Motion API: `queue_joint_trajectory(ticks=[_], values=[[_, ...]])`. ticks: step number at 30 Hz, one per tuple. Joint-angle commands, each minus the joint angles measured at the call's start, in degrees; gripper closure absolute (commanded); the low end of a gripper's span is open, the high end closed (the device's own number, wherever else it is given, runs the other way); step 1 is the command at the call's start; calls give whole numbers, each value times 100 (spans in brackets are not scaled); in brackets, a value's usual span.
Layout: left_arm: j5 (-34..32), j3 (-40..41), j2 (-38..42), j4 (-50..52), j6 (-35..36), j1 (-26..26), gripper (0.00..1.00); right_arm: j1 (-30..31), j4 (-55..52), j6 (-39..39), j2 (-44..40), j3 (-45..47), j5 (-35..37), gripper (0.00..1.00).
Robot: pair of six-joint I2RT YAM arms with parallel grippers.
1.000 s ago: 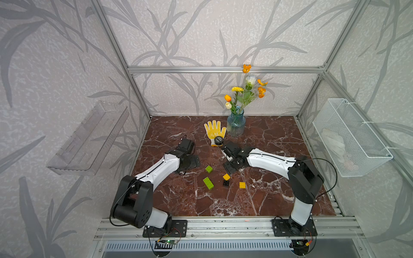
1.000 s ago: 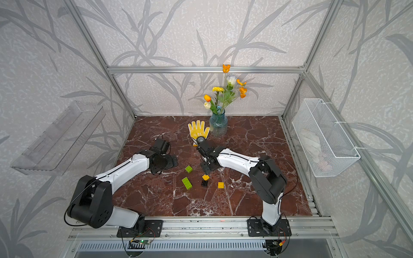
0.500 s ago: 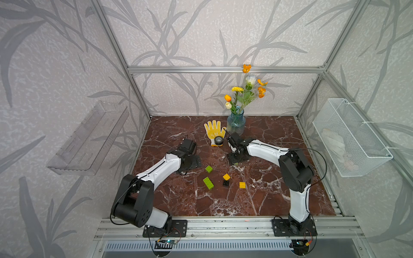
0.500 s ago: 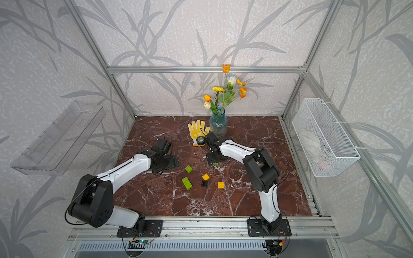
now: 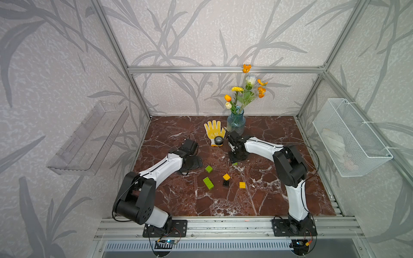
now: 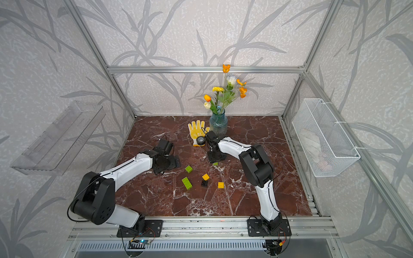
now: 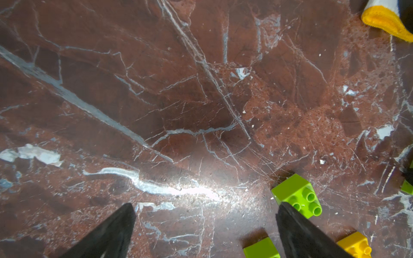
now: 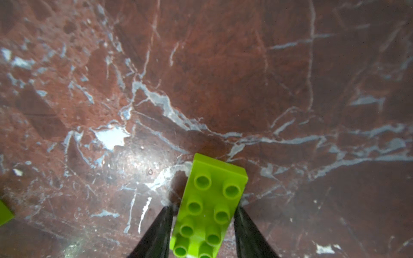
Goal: Assemble a carrot with lego
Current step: Adjust the lego brick at the center of the board.
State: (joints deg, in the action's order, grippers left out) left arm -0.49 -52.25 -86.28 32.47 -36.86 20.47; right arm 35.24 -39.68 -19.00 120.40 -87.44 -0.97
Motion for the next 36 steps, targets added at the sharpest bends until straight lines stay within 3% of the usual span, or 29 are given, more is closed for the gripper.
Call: queue_joint_trajectory(ticks=[1,19,23,25,26,31,36], values=[[75,-218,-292,-144,-23,49,1,48,-179,155,-135,67,57,61],[547,-947,-1623,-363,-62,471,7,187,83,740,-737,743,139,63],[577,-1059,-1730,-335,-121,617,7,185,59,774,-771,802,78,51],[626,-1050,-1718,-373,-171,626,6,234,99,840,-857,858,14,29],[627,-1041,-1701,-377,-172,630,6,296,119,881,-927,884,61,25],[236,-1255,-1426,166,22,558,2,1208,87,1025,-1473,953,532,20],[58,-1189,-1033,334,126,240,0,1844,234,781,-1592,904,365,20]])
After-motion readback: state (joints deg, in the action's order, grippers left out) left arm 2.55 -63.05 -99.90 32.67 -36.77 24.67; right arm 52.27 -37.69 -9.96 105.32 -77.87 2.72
